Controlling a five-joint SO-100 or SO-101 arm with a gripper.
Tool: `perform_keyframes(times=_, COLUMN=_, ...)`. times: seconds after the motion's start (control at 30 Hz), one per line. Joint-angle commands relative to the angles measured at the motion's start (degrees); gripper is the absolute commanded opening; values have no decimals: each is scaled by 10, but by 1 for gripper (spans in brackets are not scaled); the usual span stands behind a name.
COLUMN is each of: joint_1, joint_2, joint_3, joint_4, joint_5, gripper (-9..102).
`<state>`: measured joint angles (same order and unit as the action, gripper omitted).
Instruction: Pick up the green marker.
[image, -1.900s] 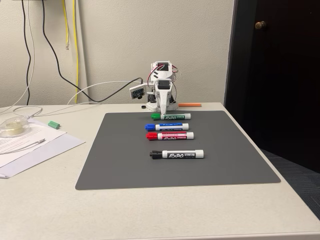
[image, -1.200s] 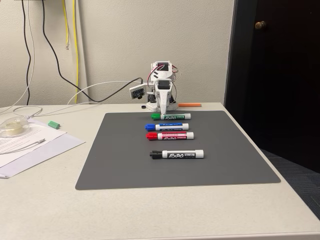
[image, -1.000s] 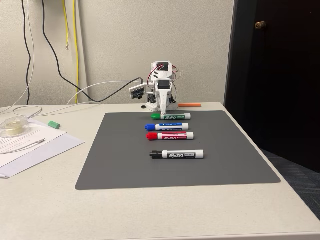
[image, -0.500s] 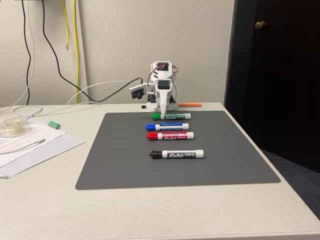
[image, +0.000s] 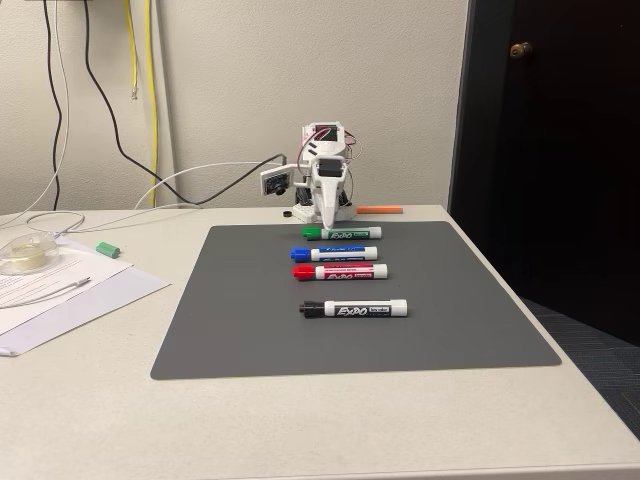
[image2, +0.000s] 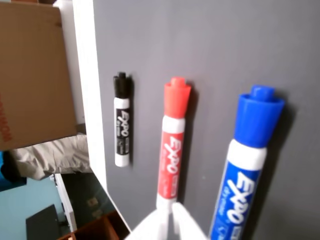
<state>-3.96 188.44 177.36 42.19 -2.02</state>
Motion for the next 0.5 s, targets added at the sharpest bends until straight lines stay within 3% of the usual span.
perform_keyframes(times=0.0, joint_1=0, joint_2=-20, joint_3=-55, joint_4=4, joint_5=2, gripper=0)
perform_keyframes(times=0.17, joint_1=-4, joint_2=-192, joint_3=-188, joint_4=17, joint_5=4, gripper=0)
perform_keyframes(times=0.3, joint_1=-2, joint_2=-337, joint_3=-378, joint_4=131, joint_5=-4, gripper=0)
perform_keyframes(times=0.47, joint_1=-3, joint_2=-388, joint_3=-506, joint_4=272, joint_5=-35, gripper=0)
